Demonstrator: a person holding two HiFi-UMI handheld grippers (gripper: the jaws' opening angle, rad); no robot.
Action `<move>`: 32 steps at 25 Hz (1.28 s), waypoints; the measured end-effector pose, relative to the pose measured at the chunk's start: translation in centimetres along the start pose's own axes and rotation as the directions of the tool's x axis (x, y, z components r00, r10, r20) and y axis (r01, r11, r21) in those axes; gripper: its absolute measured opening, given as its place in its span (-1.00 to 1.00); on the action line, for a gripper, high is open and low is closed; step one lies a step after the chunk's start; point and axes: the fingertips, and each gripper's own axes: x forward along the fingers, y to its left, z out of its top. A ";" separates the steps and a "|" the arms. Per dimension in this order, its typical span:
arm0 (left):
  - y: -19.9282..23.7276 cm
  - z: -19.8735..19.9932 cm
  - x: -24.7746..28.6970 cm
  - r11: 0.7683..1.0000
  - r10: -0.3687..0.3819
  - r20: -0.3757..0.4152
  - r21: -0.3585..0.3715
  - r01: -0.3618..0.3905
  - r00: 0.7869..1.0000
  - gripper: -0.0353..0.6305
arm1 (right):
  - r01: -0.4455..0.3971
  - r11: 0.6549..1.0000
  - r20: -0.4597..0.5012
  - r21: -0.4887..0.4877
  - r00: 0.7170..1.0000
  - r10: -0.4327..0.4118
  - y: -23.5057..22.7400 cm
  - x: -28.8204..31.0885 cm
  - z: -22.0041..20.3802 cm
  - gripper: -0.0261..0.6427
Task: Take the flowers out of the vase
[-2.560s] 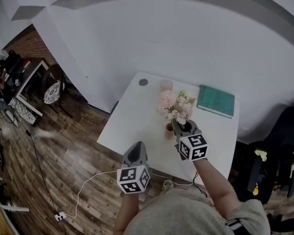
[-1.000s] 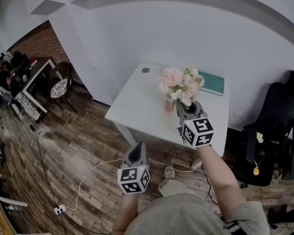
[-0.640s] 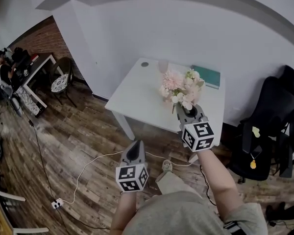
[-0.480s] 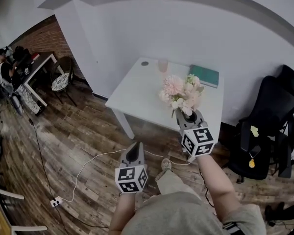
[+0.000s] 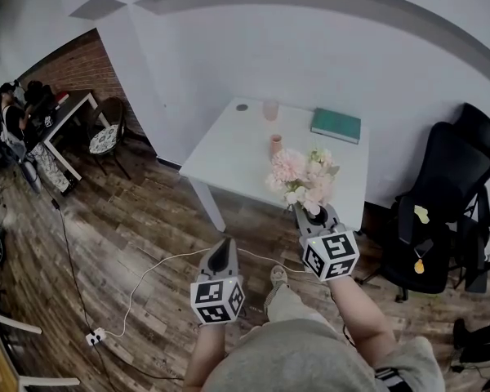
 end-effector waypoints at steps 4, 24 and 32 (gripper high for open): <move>0.1 0.0 -1.0 1.000 0.006 0.011 -0.017 -0.006 1.000 -0.87 | -0.010 1.000 -0.012 0.003 1.000 0.010 1.2 -1.4 -0.3 -0.86; -0.6 0.1 -2.3 1.000 0.000 0.027 -0.020 0.000 1.000 -0.87 | -0.052 0.998 -0.025 0.041 0.998 0.053 3.9 -3.3 -1.3 -0.86; -0.6 0.0 -2.3 1.000 -0.006 0.023 -0.018 0.007 1.000 -0.87 | -0.049 0.998 -0.023 0.031 0.999 0.050 4.0 -3.3 -1.3 -0.87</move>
